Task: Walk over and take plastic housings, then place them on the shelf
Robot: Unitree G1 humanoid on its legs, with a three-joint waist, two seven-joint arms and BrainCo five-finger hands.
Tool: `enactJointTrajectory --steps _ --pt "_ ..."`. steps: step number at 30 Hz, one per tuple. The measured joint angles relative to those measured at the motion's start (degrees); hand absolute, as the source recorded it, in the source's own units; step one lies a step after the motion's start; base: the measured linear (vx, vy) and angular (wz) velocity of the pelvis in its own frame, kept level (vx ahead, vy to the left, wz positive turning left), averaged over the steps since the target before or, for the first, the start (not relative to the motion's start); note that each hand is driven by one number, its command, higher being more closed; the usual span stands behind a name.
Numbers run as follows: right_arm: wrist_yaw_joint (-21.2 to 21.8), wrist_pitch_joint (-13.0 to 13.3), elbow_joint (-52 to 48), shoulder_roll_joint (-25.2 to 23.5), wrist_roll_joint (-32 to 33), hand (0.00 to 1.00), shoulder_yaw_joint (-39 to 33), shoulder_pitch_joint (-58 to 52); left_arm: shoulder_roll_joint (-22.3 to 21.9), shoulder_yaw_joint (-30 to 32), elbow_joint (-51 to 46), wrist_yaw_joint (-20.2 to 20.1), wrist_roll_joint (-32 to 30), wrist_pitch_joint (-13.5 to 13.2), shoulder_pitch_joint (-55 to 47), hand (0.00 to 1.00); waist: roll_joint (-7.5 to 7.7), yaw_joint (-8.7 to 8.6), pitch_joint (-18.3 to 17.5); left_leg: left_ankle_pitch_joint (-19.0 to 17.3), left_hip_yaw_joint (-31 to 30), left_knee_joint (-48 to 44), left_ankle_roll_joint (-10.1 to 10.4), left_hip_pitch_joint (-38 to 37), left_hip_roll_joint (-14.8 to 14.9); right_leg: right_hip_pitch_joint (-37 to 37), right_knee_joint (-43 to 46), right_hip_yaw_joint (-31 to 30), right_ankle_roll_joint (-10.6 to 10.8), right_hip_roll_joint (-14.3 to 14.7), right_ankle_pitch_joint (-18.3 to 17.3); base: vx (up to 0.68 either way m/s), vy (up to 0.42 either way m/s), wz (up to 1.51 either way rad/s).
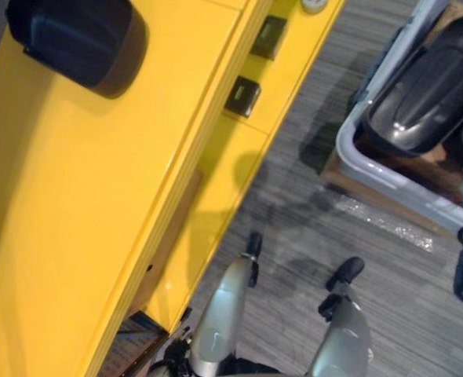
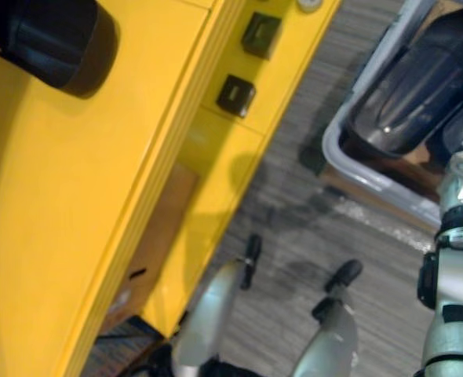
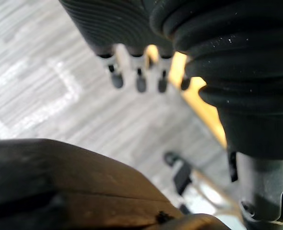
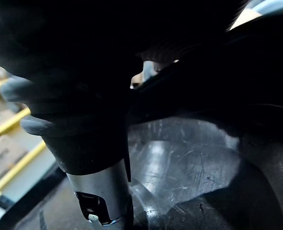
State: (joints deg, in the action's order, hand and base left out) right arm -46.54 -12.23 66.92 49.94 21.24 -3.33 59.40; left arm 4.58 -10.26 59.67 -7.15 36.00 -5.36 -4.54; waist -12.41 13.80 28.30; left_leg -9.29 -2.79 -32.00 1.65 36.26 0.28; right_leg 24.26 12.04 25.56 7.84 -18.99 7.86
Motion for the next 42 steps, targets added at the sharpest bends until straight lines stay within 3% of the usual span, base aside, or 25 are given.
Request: enactJointTrajectory --steps 1,2,5,12,17,19,25,27,31,33,36,37,38,42 --pt "0.29 -0.36 0.2 0.11 0.51 0.0 -0.01 0.06 0.0 -0.03 -0.01 0.0 0.1 0.0 0.01 0.0 -0.01 0.1 -0.01 -0.07 -0.01 -0.12 -0.1 0.08 0.01 0.0 0.03 0.04 -0.01 0.0 -0.01 -0.04 0.024 0.01" --pt "0.54 -0.98 0.99 0.36 1.22 1.0 0.01 0.07 -0.01 -0.06 -0.01 0.01 0.12 -0.01 0.04 0.0 -0.06 0.23 -0.04 -0.16 -0.1 -0.2 -0.19 0.36 0.02 0.07 0.12 0.21 -0.06 0.0 -0.06 -0.05 0.016 0.05" --pt "1.85 -3.1 1.61 1.71 1.61 1.0 0.04 -0.08 -0.02 -0.88 -0.02 0.04 0.11 -0.06 0.13 0.0 -0.49 0.53 -0.34 -0.3 -0.82 -0.53 -0.34 1.22 -0.1 0.16 0.26 1.05 -0.29 -0.04 -0.31 -0.05 0.012 0.09" --pt "3.94 -10.94 3.52 6.31 1.5 1.0 -0.18 -0.9 0.43 -2.41 -0.08 0.89 0.1 -0.53 0.27 0.0 -0.53 1.25 -0.37 -0.26 -0.95 -0.46 -0.3 1.41 -0.03 0.41 0.44 1.13 -0.25 0.04 -0.34 -0.01 0.001 0.01" --pt "4.31 -13.52 3.96 7.12 1.52 1.0 -3.24 -1.9 1.02 -3.67 -0.76 1.73 0.14 -0.49 0.27 0.0 -0.55 1.16 -0.38 -0.26 -0.81 -0.43 -0.29 0.87 0.07 0.08 0.63 1.04 -0.03 0.05 -0.4 0.0 0.0 0.0" --pt "6.51 -13.86 4.46 7.46 1.38 1.0 -5.23 -2.11 1.35 -3.62 -1.78 1.93 0.1 -0.46 0.27 0.0 -0.56 1.08 -0.39 -0.26 -0.81 -0.46 -0.29 0.47 0.1 -0.32 0.64 1.04 -0.03 0.09 -0.43 0.0 0.0 0.0" --pt "15.3 -13.84 5.4 7.69 -5.55 1.0 -10.31 -3.81 1.67 -1.72 -4.68 2.04 -0.13 -0.48 0.28 0.0 -0.54 0.74 -0.39 -0.28 -1.01 -0.98 -0.31 -0.02 0.19 -1.12 0.93 1.09 -0.03 0.19 -0.43 -0.04 0.008 0.01" --pt "17.7 -12.39 5.48 6.02 -9.11 1.0 -12.04 -5.05 1.8 -0.93 -5.86 2.14 -0.2 -0.92 0.34 0.0 -0.26 0.06 -0.51 -0.38 -1.1 -1.36 -0.32 -0.27 0.27 -1.63 0.94 1.1 -0.02 0.3 -0.42 -0.06 0.017 0.01" --pt "17.72 -7.18 5.75 1.41 -15.2 1.0 -13.42 -7.34 1.87 0.44 -8.02 2.68 -0.61 -2.29 0.48 0.0 0.3 -0.89 -0.56 -0.63 -0.85 -2.09 -0.45 -0.37 0.64 -2.27 0.21 0.97 0.12 0.72 -0.34 -0.06 0.025 -0.06" --pt "17.64 -4.83 5.8 -1.03 -18.55 1.0 -13.27 -8.54 2.66 0.61 -9.66 3.85 -0.58 -2.91 0.89 0.0 2.03 -1.39 -0.64 -0.63 -0.2 -2.13 -0.44 -0.56 1.23 -2.55 -1.07 0.4 0.62 1.37 0.47 -0.06 0.018 -0.17" --pt "17.56 -3.72 5.81 -3.31 -20.73 1.0 -10.63 -10.83 4.19 1.08 -11.25 4.7 -0.55 -3.01 1.18 0.0 4.82 -2.51 -0.64 -0.66 0.91 -1.23 -0.39 -2.72 1.93 -4.75 -3.96 -0.43 0.3 2.38 1.61 -0.04 0.013 -0.18" --pt "17.55 -3.72 5.82 -3.45 -21.02 1.0 -10.41 -11.02 4.24 1.25 -11.35 4.7 -0.55 -3.02 1.15 0.0 5.02 -2.53 -0.72 -0.66 1.05 -1.09 -0.39 -2.85 1.99 -4.82 -4.11 -0.48 0.3 2.4 1.64 -0.03 0.013 -0.23" --pt "17.55 -3.05 5.55 -3.85 -22.18 1.0 -8.47 -12.13 4.26 2.58 -12.14 4.92 -0.52 -3.39 1.13 0.0 6.41 -3.13 -0.75 -0.65 1.84 -0.1 -0.36 -4.77 2.21 -6.3 -5.24 -0.62 0.29 2.54 1.79 -0.02 0.011 -0.14" --pt "17.34 -2.46 0.78 -3.88 -23.5 1.0 -7.18 -15.32 5.48 3.38 -15.66 6.3 -0.52 -3.56 1.08 0.0 8.78 -4.91 -0.84 -0.5 2.08 1.77 0.27 -7.63 2.73 -8.64 -6.81 -0.66 0.1 3.35 1.88 -0.01 0.001 -0.08"
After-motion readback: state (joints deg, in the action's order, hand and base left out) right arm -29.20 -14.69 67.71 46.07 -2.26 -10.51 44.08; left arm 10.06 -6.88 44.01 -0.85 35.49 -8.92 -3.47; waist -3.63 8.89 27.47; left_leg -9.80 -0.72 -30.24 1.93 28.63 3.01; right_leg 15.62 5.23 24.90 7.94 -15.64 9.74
